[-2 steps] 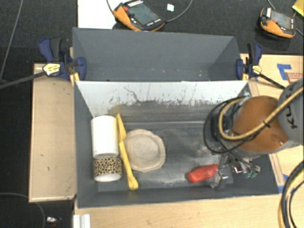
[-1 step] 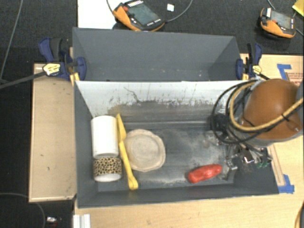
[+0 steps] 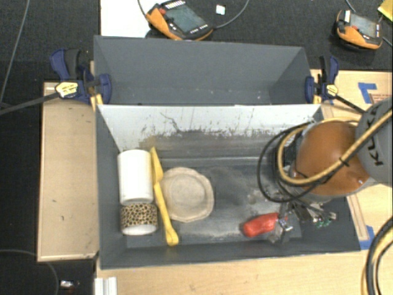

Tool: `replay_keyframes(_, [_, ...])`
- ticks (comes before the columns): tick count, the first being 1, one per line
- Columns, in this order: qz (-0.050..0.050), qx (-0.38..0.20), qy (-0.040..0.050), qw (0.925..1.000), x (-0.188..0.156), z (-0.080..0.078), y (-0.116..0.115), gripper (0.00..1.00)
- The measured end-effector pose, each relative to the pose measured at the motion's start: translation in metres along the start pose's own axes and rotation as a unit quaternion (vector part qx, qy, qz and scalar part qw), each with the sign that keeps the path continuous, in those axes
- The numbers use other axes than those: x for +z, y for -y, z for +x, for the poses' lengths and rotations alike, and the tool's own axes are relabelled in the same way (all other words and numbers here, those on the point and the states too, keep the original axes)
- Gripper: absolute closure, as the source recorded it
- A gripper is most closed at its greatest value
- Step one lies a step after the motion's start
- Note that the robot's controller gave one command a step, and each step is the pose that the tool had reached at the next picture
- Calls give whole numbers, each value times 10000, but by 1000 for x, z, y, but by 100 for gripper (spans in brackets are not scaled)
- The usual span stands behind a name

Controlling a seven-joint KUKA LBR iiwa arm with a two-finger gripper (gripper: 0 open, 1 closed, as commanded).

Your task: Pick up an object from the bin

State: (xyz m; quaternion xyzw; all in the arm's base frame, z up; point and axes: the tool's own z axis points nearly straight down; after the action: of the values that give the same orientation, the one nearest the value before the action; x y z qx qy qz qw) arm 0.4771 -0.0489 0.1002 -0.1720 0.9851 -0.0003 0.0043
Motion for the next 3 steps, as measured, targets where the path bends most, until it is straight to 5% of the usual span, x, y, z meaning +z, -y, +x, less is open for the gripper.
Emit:
replay_keyframes(1, [52,-1032,93,9946,29,-2,8,0])
replay_keyframes(2, [17,-622,41,9981,30,3,13,100])
replay_keyframes(3, [10,-516,32,9987,29,4,14,100])
